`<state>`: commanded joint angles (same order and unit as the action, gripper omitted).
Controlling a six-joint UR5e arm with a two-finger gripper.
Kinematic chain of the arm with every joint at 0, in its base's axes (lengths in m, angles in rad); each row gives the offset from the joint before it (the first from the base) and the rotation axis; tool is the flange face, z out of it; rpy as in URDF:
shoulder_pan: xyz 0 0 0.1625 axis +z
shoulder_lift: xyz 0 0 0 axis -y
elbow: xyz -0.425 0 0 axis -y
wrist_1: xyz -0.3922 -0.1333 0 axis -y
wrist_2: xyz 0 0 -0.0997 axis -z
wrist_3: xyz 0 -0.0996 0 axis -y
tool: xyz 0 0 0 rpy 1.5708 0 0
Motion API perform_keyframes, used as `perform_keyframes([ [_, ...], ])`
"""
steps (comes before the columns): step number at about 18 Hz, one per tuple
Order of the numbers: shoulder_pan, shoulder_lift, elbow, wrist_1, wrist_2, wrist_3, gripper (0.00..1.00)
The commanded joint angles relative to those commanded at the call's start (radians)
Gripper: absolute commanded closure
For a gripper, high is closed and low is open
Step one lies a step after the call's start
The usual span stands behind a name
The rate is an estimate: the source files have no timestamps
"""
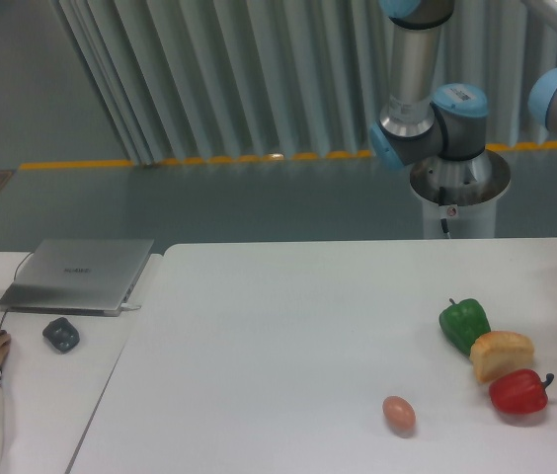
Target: Place the yellow pepper on the table
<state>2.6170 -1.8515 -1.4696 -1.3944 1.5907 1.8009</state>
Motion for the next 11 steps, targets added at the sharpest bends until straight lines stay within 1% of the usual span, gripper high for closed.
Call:
perform_keyframes([
  [4, 0.006, 0.000, 0.005, -0.005, -0.015, 0.000, 0.00],
  [5, 0.009, 0.006, 0.009, -0.006, -0.041, 0.000, 0.00],
  [7, 0.008, 0.015, 0.009, -0.006, -0.046, 0.000, 0.00],
  [9, 0.005, 0.012, 0.006, 0.003, -0.035, -0.012, 0.00],
  [10, 0.009, 0.012, -0.008, 0.009, -0.044, -0.009, 0.00],
  [11, 0.015, 0.017, -0.015, 0.024, -0.040, -0.037, 0.00],
])
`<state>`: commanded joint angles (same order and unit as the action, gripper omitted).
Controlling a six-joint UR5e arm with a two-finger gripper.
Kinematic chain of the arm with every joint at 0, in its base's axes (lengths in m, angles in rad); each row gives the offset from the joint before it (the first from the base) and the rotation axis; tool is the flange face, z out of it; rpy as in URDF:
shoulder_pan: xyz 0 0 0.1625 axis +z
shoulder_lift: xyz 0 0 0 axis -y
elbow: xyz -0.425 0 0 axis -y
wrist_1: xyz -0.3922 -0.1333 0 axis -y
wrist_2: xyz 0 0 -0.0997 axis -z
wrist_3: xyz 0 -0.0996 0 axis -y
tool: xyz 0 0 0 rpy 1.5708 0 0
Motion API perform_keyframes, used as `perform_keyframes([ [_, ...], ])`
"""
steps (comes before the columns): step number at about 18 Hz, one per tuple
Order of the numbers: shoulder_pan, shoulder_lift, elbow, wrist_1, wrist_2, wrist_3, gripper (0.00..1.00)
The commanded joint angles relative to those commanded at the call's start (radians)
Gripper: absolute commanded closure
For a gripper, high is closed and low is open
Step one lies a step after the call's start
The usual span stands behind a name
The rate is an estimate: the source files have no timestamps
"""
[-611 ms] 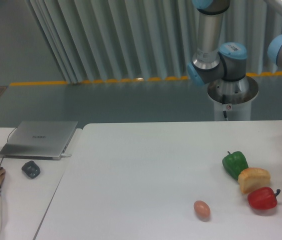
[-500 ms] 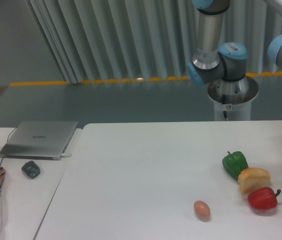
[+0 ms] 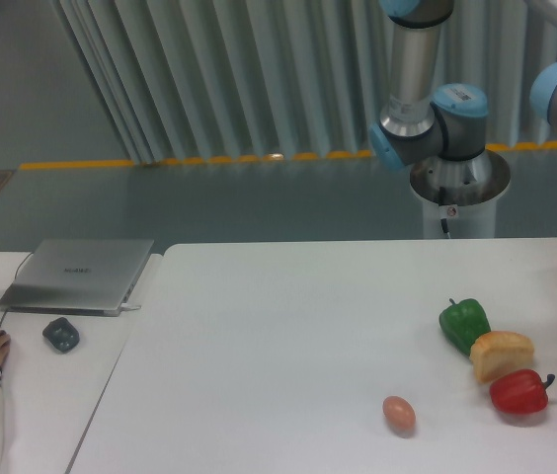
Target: Place the yellow pepper on the table
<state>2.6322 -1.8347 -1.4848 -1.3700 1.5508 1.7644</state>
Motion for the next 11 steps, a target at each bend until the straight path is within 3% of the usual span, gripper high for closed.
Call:
perform_keyframes([
  [2, 0.021, 0.008, -0.003, 0.064, 0.009, -0.023, 0.00],
  [5, 0.018, 0.014, -0.011, 0.068, 0.076, 0.007, 0.00],
  [7, 0.038, 0.014, -0.012, 0.062, 0.184, 0.131, 0.00],
  [11, 0.103, 0.015, -0.020, 0.055, 0.198, 0.179, 0.00],
])
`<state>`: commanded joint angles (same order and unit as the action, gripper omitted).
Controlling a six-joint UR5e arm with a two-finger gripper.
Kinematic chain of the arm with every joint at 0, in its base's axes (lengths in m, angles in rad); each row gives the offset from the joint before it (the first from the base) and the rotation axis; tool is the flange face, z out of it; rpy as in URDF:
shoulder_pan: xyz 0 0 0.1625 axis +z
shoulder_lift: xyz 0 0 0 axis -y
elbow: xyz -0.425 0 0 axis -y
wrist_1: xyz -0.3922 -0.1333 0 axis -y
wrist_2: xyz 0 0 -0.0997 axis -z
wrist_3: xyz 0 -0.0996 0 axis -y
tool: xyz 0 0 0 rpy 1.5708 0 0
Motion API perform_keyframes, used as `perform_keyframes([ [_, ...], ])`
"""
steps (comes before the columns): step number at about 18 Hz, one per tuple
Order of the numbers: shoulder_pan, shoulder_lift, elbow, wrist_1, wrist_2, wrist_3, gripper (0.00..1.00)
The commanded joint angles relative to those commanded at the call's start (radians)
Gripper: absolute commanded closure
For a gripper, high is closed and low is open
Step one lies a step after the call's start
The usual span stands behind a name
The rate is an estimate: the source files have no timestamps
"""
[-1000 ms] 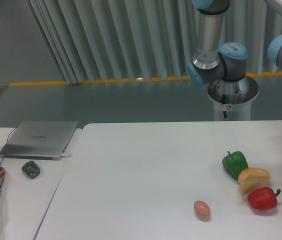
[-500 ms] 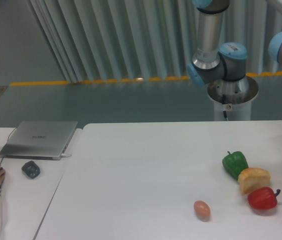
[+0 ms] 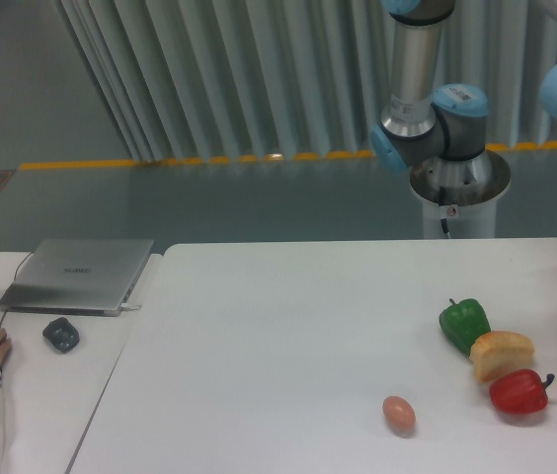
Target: Place the yellow pepper on the table
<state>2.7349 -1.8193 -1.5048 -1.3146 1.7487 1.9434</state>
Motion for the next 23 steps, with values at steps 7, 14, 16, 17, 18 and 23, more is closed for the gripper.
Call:
perform_keyframes([
  [7, 0.055, -0.011, -0.028, 0.009, 0.021, 0.038, 0.00],
  [14, 0.123, -0.057, -0.049, 0.020, 0.092, 0.207, 0.00],
  [16, 0.131, -0.072, -0.052, 0.038, 0.092, 0.212, 0.00],
  [17, 0.132, -0.075, -0.054, 0.040, 0.092, 0.218, 0.00],
  [18, 0.140, -0.081, -0.061, 0.041, 0.092, 0.220, 0.00],
  [23, 0.180, -0.120, -0.084, 0.130, 0.092, 0.304, 0.00],
])
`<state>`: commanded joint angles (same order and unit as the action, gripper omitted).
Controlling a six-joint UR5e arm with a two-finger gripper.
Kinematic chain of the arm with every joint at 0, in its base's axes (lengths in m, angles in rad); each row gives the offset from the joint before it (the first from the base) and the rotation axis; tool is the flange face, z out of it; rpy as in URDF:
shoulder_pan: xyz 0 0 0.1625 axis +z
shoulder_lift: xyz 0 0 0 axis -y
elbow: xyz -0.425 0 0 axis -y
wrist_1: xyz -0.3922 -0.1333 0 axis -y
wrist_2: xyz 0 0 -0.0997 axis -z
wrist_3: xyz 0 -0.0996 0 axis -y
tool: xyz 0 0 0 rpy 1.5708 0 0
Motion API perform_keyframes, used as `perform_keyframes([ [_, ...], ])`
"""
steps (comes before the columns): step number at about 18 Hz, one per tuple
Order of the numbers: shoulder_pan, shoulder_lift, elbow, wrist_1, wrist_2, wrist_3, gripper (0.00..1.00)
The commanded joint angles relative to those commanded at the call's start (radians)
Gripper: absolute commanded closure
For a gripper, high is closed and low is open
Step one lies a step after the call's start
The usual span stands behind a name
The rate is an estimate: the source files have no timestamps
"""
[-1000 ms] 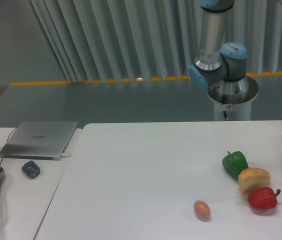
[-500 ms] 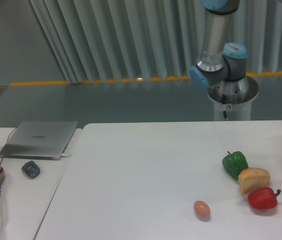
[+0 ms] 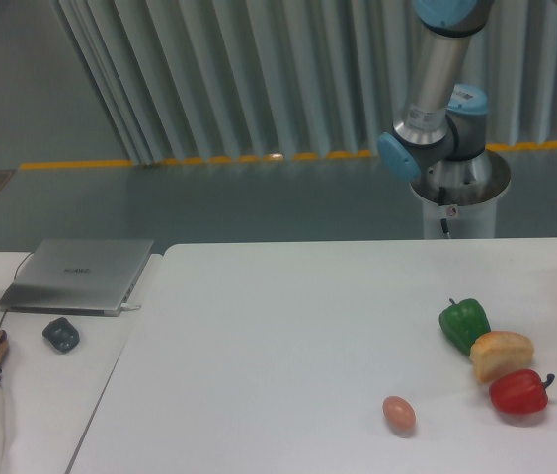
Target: Place the yellow pepper on the table
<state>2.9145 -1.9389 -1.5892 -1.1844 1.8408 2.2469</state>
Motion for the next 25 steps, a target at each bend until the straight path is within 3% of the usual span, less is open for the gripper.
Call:
perform_keyframes([
  [11, 0.003, -0.012, 0.015, 0.014, -0.003, 0.017, 0.00],
  [17, -0.008, -0.051, 0.060, 0.016, -0.006, 0.016, 0.00],
  [20, -0.012, -0.064, 0.054, 0.048, -0.005, 0.013, 0.00],
  [25, -0.012, -0.068, 0.048, 0.052, -0.006, 0.011, 0.00],
])
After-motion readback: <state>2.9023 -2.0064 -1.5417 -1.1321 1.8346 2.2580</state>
